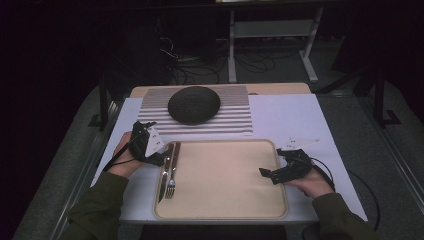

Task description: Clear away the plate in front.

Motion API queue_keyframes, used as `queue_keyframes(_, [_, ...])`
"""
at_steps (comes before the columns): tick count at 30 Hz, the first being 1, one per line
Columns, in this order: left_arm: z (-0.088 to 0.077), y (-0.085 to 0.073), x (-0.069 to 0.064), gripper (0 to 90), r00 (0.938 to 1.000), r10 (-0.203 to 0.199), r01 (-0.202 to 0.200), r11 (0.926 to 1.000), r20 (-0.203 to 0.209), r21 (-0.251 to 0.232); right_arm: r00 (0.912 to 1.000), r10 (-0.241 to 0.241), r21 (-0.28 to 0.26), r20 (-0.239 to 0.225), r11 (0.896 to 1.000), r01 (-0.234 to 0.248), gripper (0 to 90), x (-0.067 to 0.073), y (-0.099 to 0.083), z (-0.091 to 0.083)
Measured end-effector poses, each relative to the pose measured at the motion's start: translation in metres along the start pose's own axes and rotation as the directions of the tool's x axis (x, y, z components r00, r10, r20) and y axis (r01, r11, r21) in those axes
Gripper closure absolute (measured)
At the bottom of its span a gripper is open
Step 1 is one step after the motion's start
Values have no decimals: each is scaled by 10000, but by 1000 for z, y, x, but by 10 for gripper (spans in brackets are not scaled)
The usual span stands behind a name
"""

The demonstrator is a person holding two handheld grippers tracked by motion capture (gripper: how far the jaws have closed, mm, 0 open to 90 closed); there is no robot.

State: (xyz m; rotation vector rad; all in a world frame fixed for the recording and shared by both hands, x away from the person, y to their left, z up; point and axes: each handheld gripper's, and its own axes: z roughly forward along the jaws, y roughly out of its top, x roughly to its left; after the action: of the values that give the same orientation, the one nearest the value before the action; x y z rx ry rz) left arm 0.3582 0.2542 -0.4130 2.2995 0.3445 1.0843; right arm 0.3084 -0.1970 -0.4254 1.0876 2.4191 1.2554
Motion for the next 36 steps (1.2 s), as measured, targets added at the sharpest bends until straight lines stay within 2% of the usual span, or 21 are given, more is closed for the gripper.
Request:
queue_keyframes(6, [0,1,0,0,9989,454,-453,9990,-148,35,10000,9,-10,-12,10000,-9,0,0,0,0])
queue_keyframes(15, [3,1,-1,0,9931,1114,-1111,9937,-378,109,10000,-15,-8,-12,10000,15,0,0,0,1])
queue_keyframes(26, [3,1,-5,1,9777,1965,-1946,9803,-742,325,10000,-25,-4,-12,10000,25,0,0,0,1])
queue_keyframes(36, [2,1,-7,1,9641,2463,-2434,9691,-989,406,10000,-18,-8,-23,10000,18,0,0,0,0])
